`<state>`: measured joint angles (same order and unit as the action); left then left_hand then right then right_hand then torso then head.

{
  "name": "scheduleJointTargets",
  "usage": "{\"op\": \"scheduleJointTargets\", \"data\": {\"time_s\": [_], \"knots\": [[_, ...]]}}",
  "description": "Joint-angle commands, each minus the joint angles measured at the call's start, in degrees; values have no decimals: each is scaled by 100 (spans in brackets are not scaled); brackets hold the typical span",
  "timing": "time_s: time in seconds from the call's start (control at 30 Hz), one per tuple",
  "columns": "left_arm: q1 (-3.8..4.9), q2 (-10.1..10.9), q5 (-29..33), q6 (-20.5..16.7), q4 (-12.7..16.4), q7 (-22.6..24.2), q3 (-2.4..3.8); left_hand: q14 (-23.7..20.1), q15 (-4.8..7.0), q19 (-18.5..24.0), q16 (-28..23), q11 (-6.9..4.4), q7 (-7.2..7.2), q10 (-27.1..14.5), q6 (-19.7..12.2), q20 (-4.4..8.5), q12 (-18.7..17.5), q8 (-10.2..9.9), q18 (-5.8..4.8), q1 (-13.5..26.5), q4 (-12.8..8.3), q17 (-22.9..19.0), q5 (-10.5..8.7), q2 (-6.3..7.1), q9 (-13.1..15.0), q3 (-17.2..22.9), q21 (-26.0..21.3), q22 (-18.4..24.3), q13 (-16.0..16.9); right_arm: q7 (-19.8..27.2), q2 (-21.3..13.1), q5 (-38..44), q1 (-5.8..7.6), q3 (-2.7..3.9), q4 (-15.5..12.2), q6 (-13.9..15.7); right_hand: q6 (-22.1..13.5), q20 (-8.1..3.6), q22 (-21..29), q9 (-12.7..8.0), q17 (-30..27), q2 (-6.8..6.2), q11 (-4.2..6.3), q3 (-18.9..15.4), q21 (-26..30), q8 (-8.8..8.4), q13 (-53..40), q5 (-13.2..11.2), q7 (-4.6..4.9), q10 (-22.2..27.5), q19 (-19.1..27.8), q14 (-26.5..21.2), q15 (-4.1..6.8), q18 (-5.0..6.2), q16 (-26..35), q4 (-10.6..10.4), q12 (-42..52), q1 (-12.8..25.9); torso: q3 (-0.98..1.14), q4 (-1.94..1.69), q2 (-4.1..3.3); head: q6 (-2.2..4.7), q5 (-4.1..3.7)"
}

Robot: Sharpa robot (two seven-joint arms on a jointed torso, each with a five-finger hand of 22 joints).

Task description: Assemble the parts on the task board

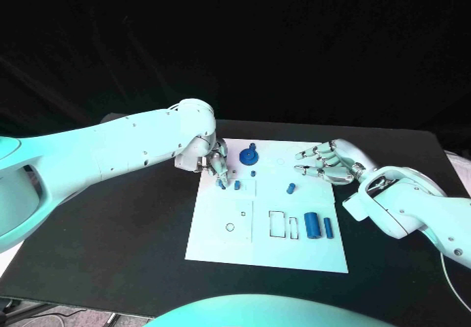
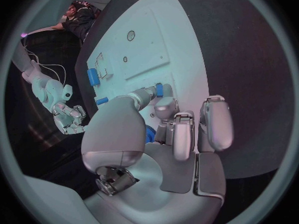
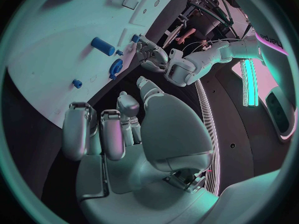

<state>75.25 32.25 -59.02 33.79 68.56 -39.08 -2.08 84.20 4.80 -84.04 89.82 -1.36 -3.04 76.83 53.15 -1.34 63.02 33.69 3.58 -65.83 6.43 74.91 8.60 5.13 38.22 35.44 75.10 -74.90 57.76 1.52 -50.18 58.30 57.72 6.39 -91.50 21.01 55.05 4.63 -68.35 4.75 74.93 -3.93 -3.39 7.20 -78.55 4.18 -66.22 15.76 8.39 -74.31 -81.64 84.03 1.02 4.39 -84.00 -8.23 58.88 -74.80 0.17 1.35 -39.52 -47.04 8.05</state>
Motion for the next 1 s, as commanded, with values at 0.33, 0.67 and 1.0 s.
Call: {"op": "scheduleJointTargets", "data": {"time_s": [0.33,0.67,1.0], "knots": [[-62,-62,-53,78,-13,-25,-46,580,18,-57,18,-68,112,76,244,-11,102,1,-14,351,-527,1509,27,-157,29,533,42,-587,99,24,-1,68,-5,0,-17,-77,40,-3,7,-6,533,54,16,-30,26,1,7,21,2,9,23,387,23,-13,28,11,21,-2,0,2,1,13,1],[-63,-71,-162,107,-40,-25,-47,580,37,-77,18,-96,149,166,374,10,245,-15,-24,653,-428,1509,30,-311,26,524,73,-620,267,21,-3,68,-5,0,-18,-77,40,-4,6,-6,532,53,16,-32,26,1,8,27,2,10,22,387,23,-13,29,13,21,-8,0,0,1,8,0],[-63,-81,-198,160,-42,-28,-47,580,48,-94,18,-111,173,224,475,20,326,-62,-32,969,-313,1509,25,-403,1,488,97,-649,373,19,-7,68,-5,0,-21,-79,40,-4,6,-6,532,53,16,-32,26,1,8,27,2,10,22,387,23,-13,29,13,21,-8,0,0,-2,-5,-4]]}}
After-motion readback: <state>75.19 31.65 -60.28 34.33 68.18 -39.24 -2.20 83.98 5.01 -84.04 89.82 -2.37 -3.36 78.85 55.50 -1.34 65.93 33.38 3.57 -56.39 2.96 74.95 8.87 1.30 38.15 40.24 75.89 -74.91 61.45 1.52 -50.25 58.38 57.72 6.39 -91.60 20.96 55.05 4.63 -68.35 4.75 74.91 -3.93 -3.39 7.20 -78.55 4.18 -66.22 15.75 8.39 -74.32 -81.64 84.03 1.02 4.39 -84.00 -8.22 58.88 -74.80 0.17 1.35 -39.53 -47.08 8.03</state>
